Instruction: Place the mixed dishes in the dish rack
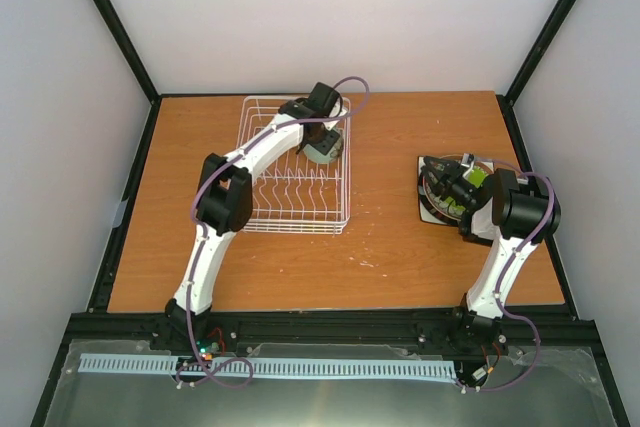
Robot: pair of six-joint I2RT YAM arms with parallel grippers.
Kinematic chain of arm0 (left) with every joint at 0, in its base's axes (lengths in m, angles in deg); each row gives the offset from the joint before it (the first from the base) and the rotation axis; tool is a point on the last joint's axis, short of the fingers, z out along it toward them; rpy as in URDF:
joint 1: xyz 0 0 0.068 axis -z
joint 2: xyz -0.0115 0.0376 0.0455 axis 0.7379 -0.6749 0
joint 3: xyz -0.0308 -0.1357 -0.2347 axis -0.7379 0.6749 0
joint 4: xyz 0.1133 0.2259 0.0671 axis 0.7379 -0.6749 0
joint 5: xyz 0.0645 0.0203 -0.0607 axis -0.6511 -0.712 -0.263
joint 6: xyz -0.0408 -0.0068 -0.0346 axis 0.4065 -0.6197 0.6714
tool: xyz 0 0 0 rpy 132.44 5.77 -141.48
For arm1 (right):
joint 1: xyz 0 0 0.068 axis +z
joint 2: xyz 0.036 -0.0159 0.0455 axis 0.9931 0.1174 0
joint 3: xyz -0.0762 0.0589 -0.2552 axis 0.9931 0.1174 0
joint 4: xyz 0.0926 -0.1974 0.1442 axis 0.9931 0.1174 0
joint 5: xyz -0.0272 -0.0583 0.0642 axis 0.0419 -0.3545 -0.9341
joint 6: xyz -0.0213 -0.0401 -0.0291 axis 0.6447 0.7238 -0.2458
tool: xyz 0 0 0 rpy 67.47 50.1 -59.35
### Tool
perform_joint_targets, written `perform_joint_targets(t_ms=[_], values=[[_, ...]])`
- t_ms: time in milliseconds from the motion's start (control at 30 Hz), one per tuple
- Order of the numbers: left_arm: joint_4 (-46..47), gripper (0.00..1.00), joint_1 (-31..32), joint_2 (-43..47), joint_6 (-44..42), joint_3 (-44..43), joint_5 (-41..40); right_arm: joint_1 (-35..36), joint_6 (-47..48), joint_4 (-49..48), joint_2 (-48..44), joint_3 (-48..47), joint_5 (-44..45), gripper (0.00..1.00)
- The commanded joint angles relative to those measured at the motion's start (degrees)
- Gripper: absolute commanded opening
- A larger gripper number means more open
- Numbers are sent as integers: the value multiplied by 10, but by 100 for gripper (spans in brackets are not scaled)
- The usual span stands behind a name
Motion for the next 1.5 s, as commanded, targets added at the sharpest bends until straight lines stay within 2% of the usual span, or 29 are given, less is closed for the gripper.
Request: perform_joint_targets(t_ms=[0, 67, 133, 300, 400, 733, 900, 967, 1000, 1033, 1100, 1133, 1167, 1233, 1300, 1400, 1467], values=[[17, 2, 16, -15, -11, -2, 37, -7, -2, -99, 2, -10, -9, 47], [12, 2, 17, -14, -10, 3, 41, -7, -3, -100, 3, -11, -11, 47], [10, 8, 19, -10, -9, 11, 36, -7, -3, -100, 3, -11, -11, 47], [11, 57, 20, 1, -4, 21, 8, -7, -1, -100, -2, -10, -12, 51], [13, 97, 20, 15, 0, 19, -11, -7, -1, -100, -8, -11, -12, 54], [28, 100, 21, 102, 23, 18, -55, -7, -1, -98, -55, -8, -16, 56], [58, 100, 21, 176, 30, 10, -45, -8, 44, -30, -131, -4, -24, 56], [72, 100, 21, 207, 31, 5, -48, -8, 121, 83, -193, 3, -20, 55], [82, 100, 21, 221, 33, 6, -47, -8, 189, 174, -240, 3, -12, 55], [94, 100, 21, 239, 37, 9, -44, -8, 281, 328, -294, -5, 21, 55], [128, 100, 21, 274, 42, 32, -24, 6, 513, 700, -412, -61, 176, 54], [146, 100, 20, 291, 46, 47, -9, 18, 595, 826, -458, -86, 283, 53], [162, 100, 18, 305, 51, 60, 20, 20, 632, 905, -497, -105, 360, 50], [176, 100, 8, 317, 69, 76, 97, 10, 632, 998, -549, -117, 493, 42], [186, 100, -14, 311, 99, 85, 222, -12, 621, 1065, -570, -121, 552, 38], [206, 100, -36, 285, 135, 103, 402, -71, 611, 1122, -554, -109, 505, 38], [213, 100, -37, 270, 142, 114, 445, -107, 600, 1132, -528, -89, 444, 37]])
